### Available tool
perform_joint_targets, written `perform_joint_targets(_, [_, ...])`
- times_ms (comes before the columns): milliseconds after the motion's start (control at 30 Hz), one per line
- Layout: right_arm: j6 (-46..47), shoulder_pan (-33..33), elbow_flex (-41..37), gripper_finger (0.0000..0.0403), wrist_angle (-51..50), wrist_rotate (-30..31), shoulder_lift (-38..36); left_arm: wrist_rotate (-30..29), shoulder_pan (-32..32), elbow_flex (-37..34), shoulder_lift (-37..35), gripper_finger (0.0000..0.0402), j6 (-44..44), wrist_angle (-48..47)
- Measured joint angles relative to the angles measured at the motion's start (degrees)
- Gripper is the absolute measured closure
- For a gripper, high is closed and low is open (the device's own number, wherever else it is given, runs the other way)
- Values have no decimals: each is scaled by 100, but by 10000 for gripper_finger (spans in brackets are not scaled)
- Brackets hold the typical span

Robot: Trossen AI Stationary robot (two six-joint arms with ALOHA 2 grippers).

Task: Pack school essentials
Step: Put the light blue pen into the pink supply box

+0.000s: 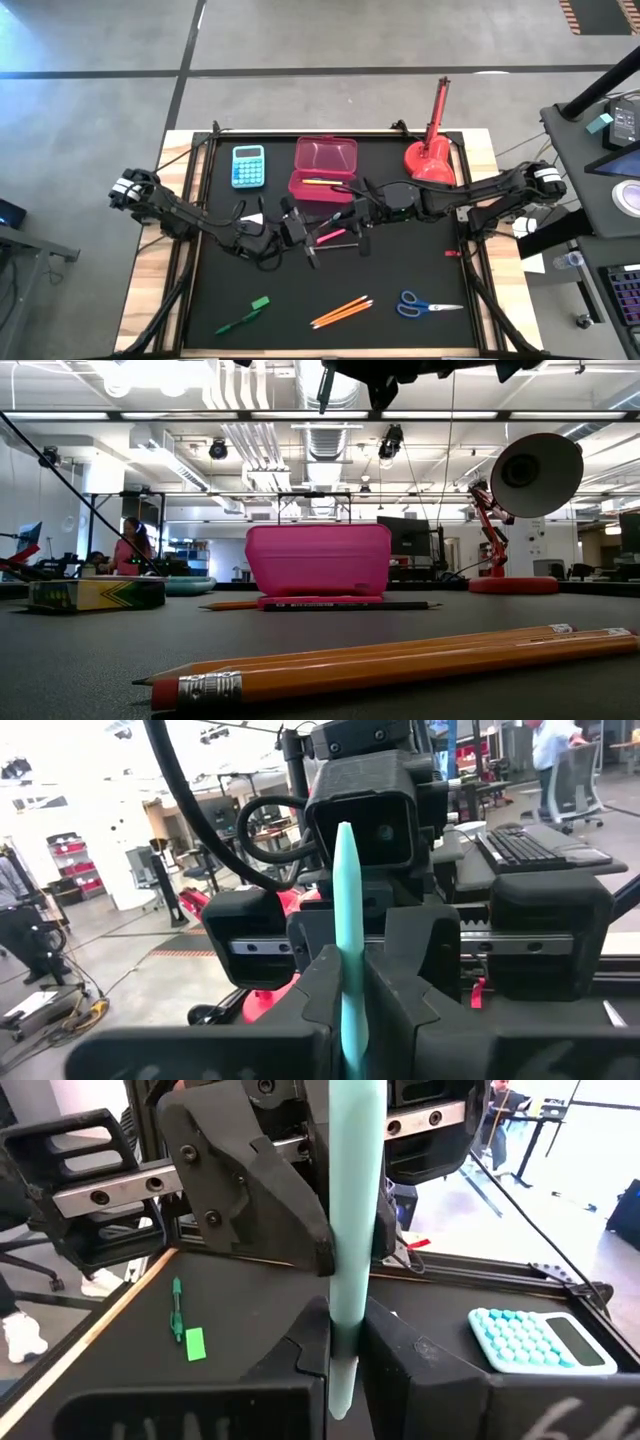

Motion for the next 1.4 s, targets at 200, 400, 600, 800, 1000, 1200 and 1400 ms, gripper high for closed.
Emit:
perform_joint_targets(200, [51,-307,0,382,-295,14,0,-158,71,-7,-24,322,-168,-386])
perform_joint_targets(400, [67,-774,0,382,-761,307,0,-820,127,-7,-47,249,-191,-666])
perform_joint_targets(600, [109,-1577,0,382,-1090,624,108,-1400,135,-6,-264,217,-1033,-1699])
perform_joint_targets(800, [271,-2344,2,382,-1048,592,607,-942,80,-7,-306,215,-3353,-3717])
perform_joint_targets(1000, [350,-2504,20,382,-1067,536,1205,698,76,36,-333,215,-5101,-5486])
perform_joint_targets(1200, [512,-2513,275,381,-1218,283,1627,2383,74,40,-435,215,-6630,-6860])
perform_joint_targets(1400, [546,-2435,652,380,-1733,224,1956,3535,22,33,-472,215,-7560,-7626])
